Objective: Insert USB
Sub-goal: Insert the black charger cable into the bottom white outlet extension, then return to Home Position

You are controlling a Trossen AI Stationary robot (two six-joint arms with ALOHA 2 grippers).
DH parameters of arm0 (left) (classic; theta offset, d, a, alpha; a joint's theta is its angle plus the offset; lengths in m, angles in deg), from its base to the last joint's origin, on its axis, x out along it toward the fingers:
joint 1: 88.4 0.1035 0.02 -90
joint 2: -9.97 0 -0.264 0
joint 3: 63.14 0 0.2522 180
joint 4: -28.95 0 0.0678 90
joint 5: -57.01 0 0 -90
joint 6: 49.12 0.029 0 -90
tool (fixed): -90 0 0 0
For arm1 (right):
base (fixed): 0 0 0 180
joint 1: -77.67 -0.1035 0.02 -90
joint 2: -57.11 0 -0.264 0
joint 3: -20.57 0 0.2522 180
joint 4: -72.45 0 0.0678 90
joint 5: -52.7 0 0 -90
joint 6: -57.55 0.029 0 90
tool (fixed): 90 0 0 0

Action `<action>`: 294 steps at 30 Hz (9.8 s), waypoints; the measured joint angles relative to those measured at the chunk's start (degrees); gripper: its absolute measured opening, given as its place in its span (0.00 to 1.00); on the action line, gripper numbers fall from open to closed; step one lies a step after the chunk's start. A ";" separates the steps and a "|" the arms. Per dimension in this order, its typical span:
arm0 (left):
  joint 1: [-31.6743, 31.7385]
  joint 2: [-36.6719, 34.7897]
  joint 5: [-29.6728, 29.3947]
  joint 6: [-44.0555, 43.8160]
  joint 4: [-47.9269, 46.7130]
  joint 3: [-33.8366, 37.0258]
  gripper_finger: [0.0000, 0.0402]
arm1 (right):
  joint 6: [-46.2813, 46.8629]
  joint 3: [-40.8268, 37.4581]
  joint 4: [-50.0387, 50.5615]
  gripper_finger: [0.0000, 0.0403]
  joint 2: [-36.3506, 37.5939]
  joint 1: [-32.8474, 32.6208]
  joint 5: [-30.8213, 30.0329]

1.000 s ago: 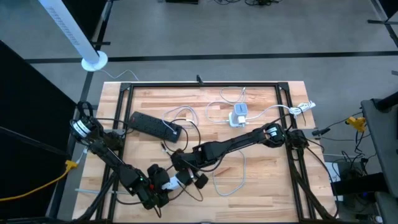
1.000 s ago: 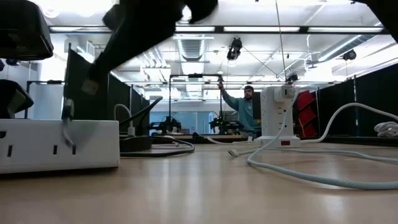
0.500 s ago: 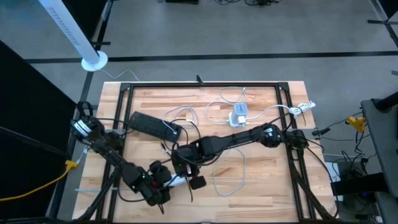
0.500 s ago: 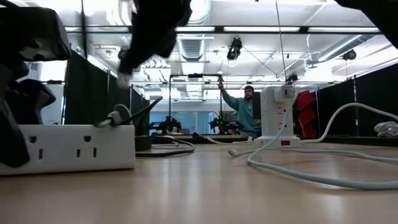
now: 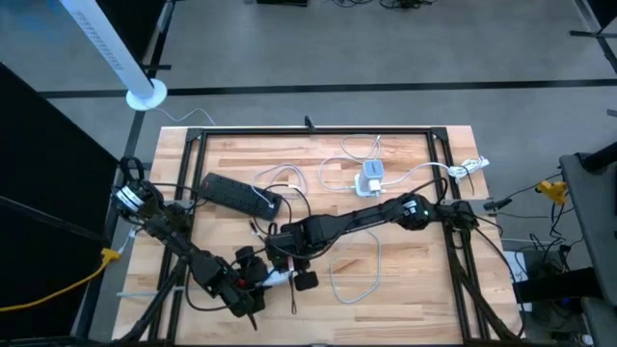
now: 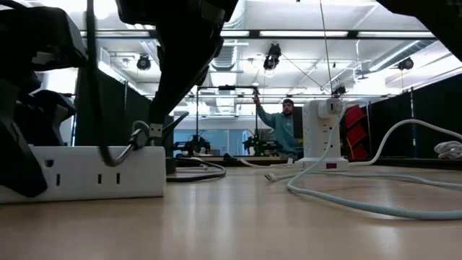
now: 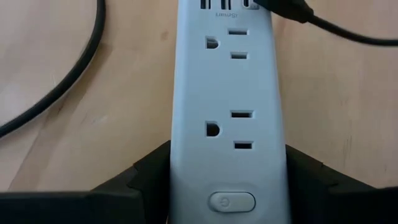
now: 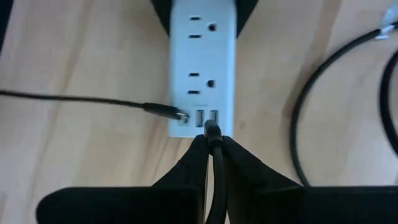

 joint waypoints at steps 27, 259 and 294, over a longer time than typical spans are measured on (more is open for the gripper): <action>0.00 2.37 -1.39 -0.15 1.42 -0.96 0.51 | 1.55 -3.08 -1.82 0.03 0.15 0.17 0.34; 21.01 -59.15 -14.10 50.32 -7.73 -12.09 0.80 | 4.90 1.21 4.13 0.32 46.39 1.49 -27.77; 41.86 -73.35 2.25 56.90 6.77 -3.93 0.00 | 8.64 -62.64 -34.59 0.06 101.33 2.53 -26.22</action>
